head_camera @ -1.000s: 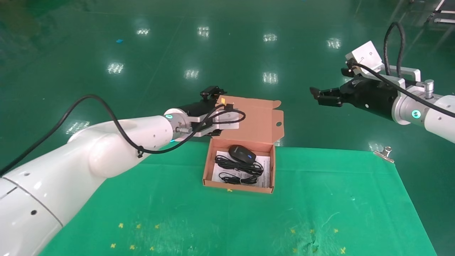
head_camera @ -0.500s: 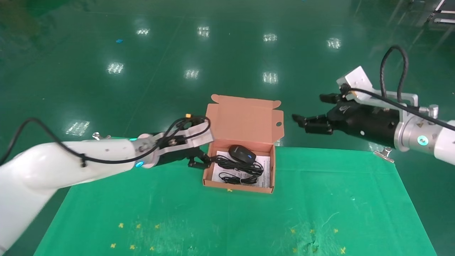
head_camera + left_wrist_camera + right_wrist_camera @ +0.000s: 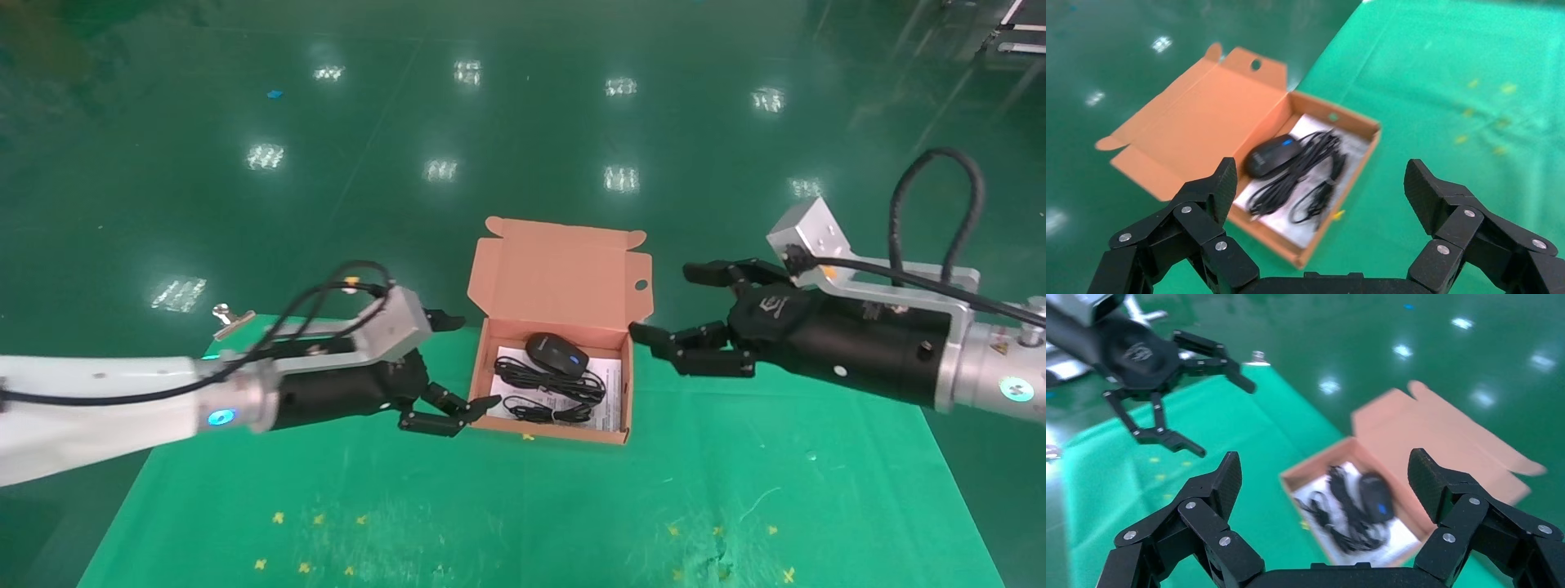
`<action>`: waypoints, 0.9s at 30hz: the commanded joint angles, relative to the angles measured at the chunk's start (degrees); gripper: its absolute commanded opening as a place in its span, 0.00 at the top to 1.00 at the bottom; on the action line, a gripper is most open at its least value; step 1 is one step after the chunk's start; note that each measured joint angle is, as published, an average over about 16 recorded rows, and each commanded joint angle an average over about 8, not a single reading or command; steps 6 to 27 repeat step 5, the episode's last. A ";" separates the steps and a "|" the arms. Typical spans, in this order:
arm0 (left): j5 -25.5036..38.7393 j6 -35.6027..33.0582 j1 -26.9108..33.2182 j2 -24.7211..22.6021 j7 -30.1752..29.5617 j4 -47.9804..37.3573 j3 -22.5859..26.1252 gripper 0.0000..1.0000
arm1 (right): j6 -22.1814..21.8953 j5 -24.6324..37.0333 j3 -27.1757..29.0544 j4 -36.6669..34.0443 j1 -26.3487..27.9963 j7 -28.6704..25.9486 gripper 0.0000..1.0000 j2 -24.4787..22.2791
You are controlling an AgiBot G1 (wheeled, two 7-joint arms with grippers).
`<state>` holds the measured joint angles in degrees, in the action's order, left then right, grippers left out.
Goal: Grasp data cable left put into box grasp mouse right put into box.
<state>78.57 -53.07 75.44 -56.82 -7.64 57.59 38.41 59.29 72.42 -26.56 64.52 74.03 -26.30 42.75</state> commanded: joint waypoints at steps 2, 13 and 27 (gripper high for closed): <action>-4.43 -3.94 -1.68 2.63 -0.38 1.93 -2.71 0.00 | 3.12 -3.61 1.25 1.07 -1.47 1.84 0.00 -0.91; -6.13 -5.45 -2.32 3.64 -0.52 2.67 -3.74 0.00 | 4.31 -4.99 1.72 1.48 -2.04 2.54 0.00 -1.26; -6.13 -5.45 -2.32 3.64 -0.52 2.67 -3.74 0.00 | 4.31 -4.99 1.72 1.48 -2.04 2.54 0.00 -1.26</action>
